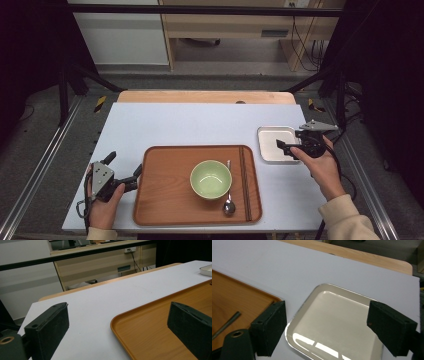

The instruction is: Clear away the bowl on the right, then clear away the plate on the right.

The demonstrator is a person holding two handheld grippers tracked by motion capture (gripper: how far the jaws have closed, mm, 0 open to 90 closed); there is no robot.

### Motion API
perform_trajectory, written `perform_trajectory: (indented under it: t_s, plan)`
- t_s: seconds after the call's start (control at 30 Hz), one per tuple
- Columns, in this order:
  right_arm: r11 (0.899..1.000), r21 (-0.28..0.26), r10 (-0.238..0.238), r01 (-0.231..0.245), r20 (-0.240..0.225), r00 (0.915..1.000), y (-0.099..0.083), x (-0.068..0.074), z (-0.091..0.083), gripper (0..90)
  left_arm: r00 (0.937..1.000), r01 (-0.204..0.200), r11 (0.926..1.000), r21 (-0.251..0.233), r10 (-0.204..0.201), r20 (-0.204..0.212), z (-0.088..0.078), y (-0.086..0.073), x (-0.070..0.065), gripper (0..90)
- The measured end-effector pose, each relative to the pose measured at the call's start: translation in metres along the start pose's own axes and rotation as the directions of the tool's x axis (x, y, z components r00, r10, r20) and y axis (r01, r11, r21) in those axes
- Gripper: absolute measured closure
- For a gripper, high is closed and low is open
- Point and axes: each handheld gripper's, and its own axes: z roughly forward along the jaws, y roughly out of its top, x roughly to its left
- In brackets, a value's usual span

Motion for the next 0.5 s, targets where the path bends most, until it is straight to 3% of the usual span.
perform_trajectory:
  t_s: [0.1,0.27,0.5]
  plan:
    - [1.000,0.017,0.009,-0.010,0.032,0.9994,-0.003,-0.008,0.001,22.8,1.0000,0.004,1.0000,-0.005,-0.004,0.002,0.000,0.000,0.000,3.2]
    - [0.997,0.029,0.063,-0.065,0.065,0.9959,-0.007,-0.024,0.003,33.8,0.9999,0.008,0.9998,-0.017,-0.008,0.011,-0.001,0.000,0.000,2.9]
    - [0.991,0.078,0.100,-0.109,0.106,0.9894,-0.011,-0.038,0.012,42.1,0.9994,0.018,0.9989,-0.043,-0.017,0.032,-0.002,0.001,0.001,2.9]
